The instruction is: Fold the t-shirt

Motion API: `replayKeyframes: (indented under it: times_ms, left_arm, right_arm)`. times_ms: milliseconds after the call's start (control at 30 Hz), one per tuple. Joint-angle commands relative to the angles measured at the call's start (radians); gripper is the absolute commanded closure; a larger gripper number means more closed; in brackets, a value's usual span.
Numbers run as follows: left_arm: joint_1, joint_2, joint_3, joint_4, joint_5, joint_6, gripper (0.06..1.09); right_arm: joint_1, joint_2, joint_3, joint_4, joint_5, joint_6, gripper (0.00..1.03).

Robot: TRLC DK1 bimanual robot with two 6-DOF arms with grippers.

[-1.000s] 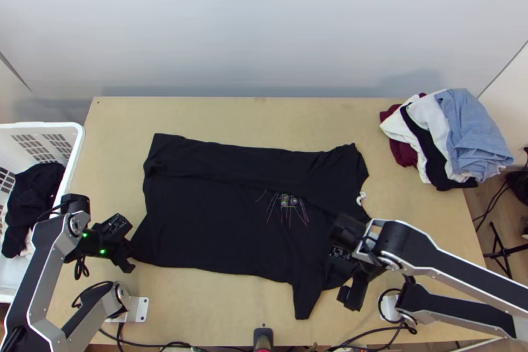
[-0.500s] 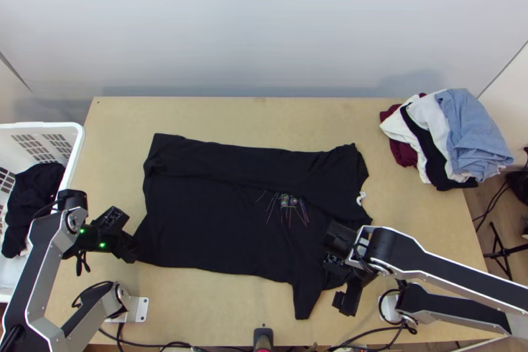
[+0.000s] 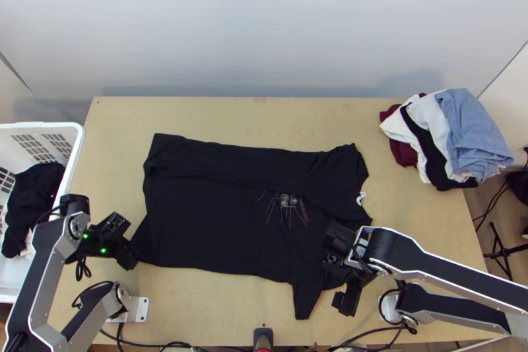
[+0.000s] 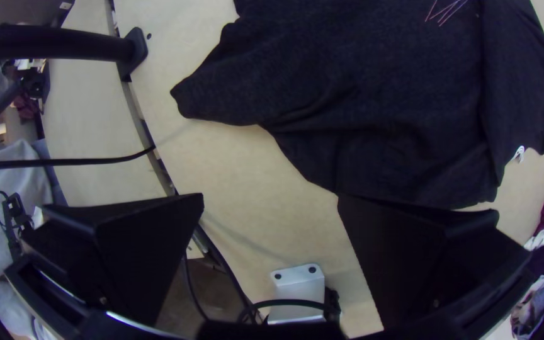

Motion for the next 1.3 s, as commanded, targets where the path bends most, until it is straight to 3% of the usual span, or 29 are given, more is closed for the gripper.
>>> replayKeyframes:
  times_ms: [0, 533, 567, 633, 667, 1033, 1200, 1267]
  left_arm:
    - [-0.007, -0.064, -0.060, 0.026, -0.060, 0.035, 0.25]
    - [-0.042, -0.185, -0.164, 0.140, -0.170, 0.081, 0.28]
    - [-0.048, -0.194, -0.169, 0.138, -0.170, 0.081, 0.43]
    - [-0.083, -0.206, -0.176, 0.137, -0.169, 0.074, 0.93]
    - [-0.106, -0.203, -0.176, 0.134, -0.169, 0.061, 1.05]
    - [-0.114, -0.151, -0.135, 0.145, -0.150, 0.012, 1.05]
    - [-0.126, -0.145, -0.086, 0.141, -0.149, -0.024, 1.05]
    - [-0.140, -0.143, -0.083, 0.143, -0.149, -0.041, 1.05]
  right_arm:
    - [0.000, 0.004, 0.001, 0.000, 0.000, -0.001, 0.04]
    - [-0.003, 0.017, 0.022, -0.002, 0.000, 0.005, 0.04]
    - [-0.003, 0.017, 0.024, -0.002, 0.000, 0.005, 0.04]
    - [-0.005, 0.018, 0.022, 0.000, 0.000, 0.005, 0.04]
    - [-0.005, 0.018, 0.024, 0.000, 0.000, 0.005, 0.04]
    - [-0.009, 0.020, 0.041, -0.008, -0.002, 0.010, 0.04]
    - [0.004, 0.072, 0.128, 0.000, -0.192, 0.053, 0.07]
    - [0.060, 0.112, 0.099, 0.052, -0.192, 0.058, 0.07]
